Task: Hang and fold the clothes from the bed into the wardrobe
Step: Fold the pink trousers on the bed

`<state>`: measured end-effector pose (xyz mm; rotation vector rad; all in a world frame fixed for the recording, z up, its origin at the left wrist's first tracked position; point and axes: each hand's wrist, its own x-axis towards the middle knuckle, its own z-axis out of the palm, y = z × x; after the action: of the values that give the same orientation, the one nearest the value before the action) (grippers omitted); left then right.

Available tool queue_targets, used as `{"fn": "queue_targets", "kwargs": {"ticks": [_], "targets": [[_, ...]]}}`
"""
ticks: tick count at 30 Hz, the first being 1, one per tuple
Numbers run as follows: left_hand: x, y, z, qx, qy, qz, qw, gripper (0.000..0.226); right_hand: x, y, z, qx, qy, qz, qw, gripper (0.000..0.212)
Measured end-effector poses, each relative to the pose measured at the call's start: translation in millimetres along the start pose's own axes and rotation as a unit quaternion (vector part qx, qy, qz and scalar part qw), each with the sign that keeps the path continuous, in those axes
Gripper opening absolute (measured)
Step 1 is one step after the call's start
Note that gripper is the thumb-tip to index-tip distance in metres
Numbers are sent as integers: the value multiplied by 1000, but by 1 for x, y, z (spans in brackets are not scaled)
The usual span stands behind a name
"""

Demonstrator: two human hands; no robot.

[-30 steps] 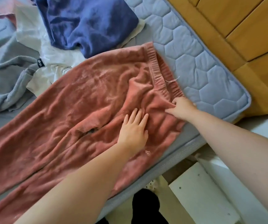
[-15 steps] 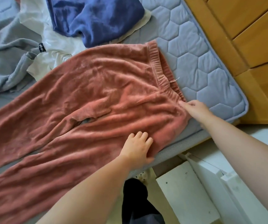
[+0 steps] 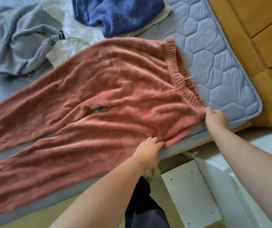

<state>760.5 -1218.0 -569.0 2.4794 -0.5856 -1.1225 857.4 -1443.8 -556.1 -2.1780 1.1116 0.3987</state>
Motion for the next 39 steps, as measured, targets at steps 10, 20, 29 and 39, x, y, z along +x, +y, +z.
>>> {"fn": "queue_targets", "kwargs": {"ticks": [10, 20, 29, 39], "targets": [[-102, -78, 26, -446, 173, -340, 810, 27, -150, 25, 101, 349, -199, 262, 877, 64], [-211, -171, 76, -701, 252, -541, 390, 29, -257, 14, 191, 402, -295, 382, 778, 75], [-280, -238, 76, -808, 465, -360, -34, 33, -287, -4, 229, 392, -248, 361, 809, 42], [-330, -315, 11, -621, 489, -584, 187, 41, -276, -94, 216, 212, -79, 154, 962, 39]]}}
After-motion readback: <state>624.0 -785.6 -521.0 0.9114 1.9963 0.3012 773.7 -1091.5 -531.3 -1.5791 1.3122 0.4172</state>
